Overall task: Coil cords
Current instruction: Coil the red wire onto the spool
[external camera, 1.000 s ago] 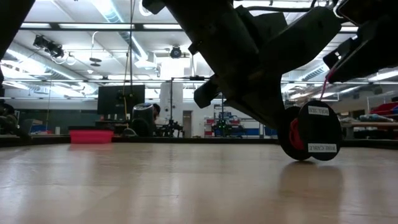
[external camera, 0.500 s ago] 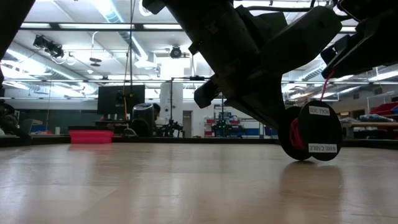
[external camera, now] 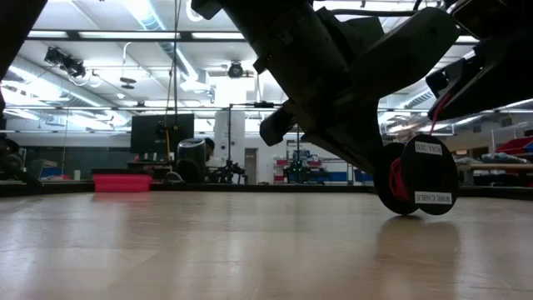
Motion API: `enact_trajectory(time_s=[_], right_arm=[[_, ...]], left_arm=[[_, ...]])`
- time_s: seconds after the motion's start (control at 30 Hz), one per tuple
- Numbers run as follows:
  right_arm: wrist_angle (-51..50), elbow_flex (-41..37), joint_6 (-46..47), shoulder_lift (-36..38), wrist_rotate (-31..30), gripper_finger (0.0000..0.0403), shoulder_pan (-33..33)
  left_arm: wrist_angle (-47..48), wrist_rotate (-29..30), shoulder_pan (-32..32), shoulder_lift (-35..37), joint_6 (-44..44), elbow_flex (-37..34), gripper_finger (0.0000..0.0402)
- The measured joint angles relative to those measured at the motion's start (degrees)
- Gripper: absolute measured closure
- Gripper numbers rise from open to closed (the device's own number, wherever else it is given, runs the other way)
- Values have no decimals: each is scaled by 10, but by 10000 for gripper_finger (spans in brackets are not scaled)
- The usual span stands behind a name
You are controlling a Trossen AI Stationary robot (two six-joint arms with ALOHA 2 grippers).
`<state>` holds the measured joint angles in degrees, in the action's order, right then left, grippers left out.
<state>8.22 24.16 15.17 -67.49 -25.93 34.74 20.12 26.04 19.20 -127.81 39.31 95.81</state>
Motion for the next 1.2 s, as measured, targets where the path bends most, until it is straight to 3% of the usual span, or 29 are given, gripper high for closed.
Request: enact_trajectory(time_s=[0.3,0.47,0.73,1.2], right_arm=[[34,0,-14,-25,-14,347,0],[29,0,-14,-25,-14,394,0],[-59,0,56,-17,-14,399,0],[-34,1,52,-101,15,400,-27]], left_arm=[[0,0,0,0,0,0,401],[0,0,1,0,0,0,401],[1,27,8,0,0,0,401],[-15,44,8,0,-16,0,401]])
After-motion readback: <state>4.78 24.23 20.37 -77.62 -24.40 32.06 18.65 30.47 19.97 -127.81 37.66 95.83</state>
